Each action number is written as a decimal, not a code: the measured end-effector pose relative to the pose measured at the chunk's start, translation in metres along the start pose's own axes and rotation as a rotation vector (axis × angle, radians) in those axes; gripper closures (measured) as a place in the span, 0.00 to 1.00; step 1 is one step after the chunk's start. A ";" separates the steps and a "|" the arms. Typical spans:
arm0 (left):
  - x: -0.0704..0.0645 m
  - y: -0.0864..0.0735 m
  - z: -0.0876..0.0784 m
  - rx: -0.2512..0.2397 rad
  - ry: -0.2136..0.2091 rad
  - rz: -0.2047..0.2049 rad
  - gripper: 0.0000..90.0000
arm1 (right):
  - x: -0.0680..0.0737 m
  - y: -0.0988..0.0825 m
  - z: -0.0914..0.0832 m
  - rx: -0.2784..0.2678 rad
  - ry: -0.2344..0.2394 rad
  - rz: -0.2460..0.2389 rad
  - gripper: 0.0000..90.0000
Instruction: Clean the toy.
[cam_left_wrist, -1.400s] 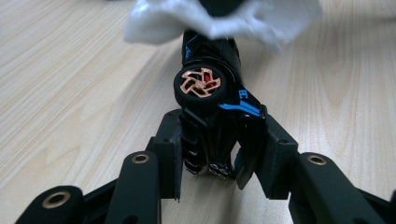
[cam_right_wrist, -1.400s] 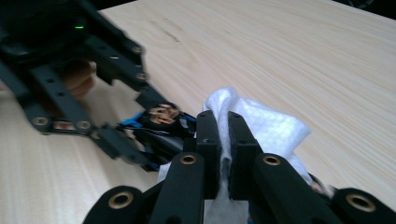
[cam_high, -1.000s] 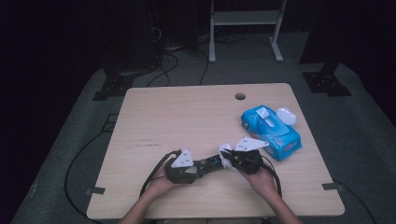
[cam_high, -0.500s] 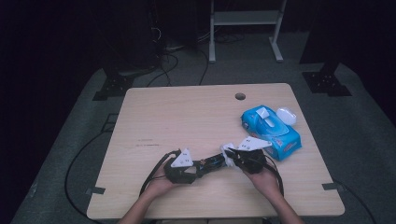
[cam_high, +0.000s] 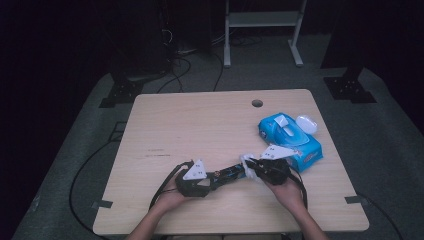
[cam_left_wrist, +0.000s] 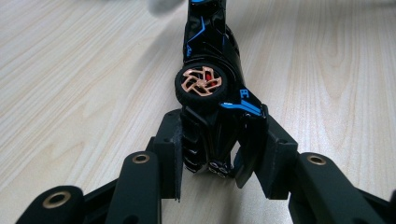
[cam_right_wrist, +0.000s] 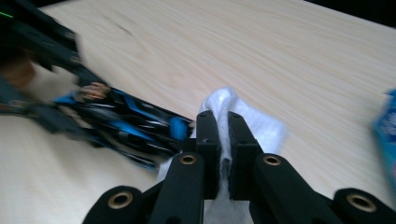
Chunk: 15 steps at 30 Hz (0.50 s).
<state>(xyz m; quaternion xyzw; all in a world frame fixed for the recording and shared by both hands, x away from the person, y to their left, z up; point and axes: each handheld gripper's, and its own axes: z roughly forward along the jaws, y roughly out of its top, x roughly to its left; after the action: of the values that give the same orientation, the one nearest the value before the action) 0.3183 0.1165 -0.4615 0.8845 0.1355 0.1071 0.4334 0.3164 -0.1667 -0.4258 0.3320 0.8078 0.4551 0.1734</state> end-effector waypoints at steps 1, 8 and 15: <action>0.000 0.000 0.000 0.000 -0.001 -0.002 0.65 | 0.003 0.001 0.001 0.000 0.019 0.002 0.94; 0.000 0.000 -0.001 0.006 0.003 0.006 0.65 | -0.007 0.000 -0.001 0.030 -0.062 -0.010 0.94; 0.000 -0.001 -0.001 -0.001 -0.001 -0.005 0.65 | -0.009 -0.001 -0.005 -0.011 -0.022 0.034 0.94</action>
<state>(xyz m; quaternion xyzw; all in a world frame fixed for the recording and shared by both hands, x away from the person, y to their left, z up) 0.3184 0.1178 -0.4616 0.8839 0.1377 0.1057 0.4342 0.3193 -0.1766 -0.4239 0.3499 0.7976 0.4586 0.1763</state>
